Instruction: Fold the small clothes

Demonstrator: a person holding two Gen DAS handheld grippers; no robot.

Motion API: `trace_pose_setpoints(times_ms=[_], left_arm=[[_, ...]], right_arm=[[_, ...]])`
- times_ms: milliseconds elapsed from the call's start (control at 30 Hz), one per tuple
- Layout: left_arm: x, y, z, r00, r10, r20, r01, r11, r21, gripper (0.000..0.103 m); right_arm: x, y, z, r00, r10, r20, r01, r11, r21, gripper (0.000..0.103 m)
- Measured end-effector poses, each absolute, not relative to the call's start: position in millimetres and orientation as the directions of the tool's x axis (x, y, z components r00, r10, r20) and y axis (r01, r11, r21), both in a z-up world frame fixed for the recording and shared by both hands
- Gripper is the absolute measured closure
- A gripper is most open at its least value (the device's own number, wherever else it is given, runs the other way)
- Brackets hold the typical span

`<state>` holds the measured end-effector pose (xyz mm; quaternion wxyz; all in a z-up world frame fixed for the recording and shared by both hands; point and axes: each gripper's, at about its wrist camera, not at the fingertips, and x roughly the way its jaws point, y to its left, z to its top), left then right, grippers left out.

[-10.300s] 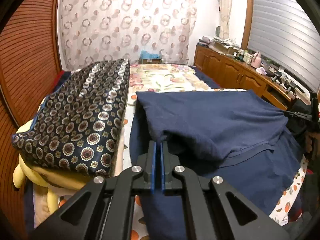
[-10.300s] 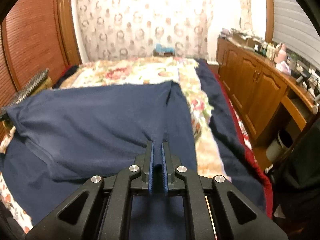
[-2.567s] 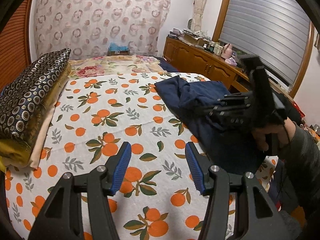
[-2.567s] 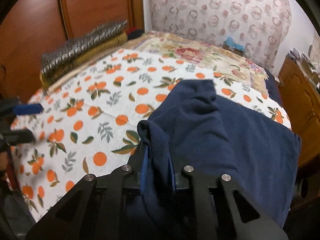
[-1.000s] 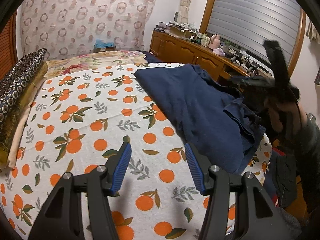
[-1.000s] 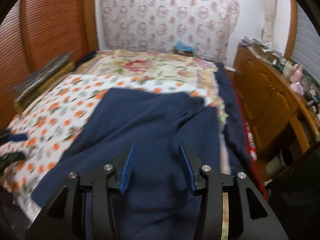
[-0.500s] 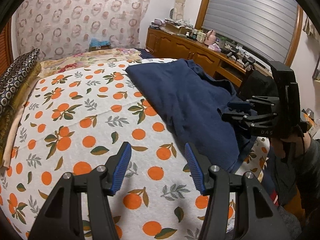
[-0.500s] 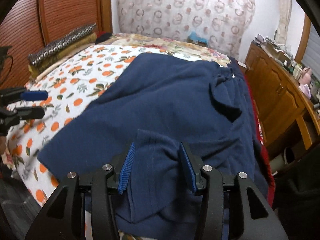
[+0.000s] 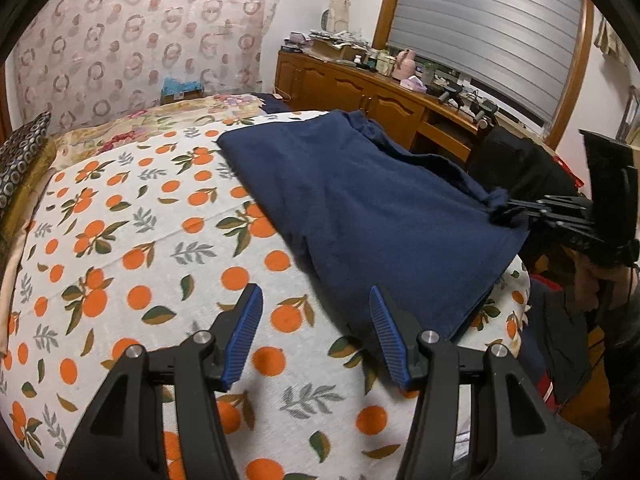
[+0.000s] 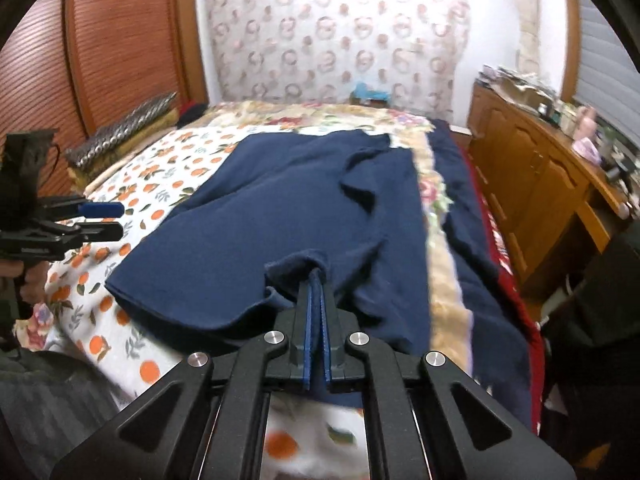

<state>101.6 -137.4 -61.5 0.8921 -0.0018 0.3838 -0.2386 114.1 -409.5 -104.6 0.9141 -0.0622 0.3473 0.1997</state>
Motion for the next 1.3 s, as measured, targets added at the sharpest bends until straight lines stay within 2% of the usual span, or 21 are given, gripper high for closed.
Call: trace_pose_setpoints(times_ms=[267,433,633,933,1300], left_arm=[[106.3,-154.5,-58.3,0.588,-0.43,-0.685,0.443,0.88,-0.172,0.048],[117.7,-154.4,-55.4,0.607,-0.41,-0.681,0.423,0.892,-0.16,0.048],[144.1,-155.0,-45.0,0.635,-0.395,-0.664,0.41,0.901,-0.143,0.048],[188.9,-166.2,-49.1,0.634,-0.377,-0.675,0.405,0.906,-0.126,0.048],[228.8,-170.9,-78.5,0.577,-0.339,-0.743,0.374,0.919,-0.129,0.048]], right_arm=[[102.6,-430.7,-111.7,0.681,0.268,-0.681,-0.364,0.931,0.002,0.102],[104.4,-447.3,-107.3,0.705,0.234,-0.669,-0.315,0.949,-0.001,0.087],[117.4,-468.9,-90.8,0.755,0.185,-0.629,-0.247,0.969,-0.012,0.078],[200.7,-444.1,-67.5,0.776,0.254,-0.577,-0.323,0.946,-0.017,0.074],[331.8,-398.5,-101.8,0.626,0.36,-0.692,-0.445,0.893,0.062,0.074]])
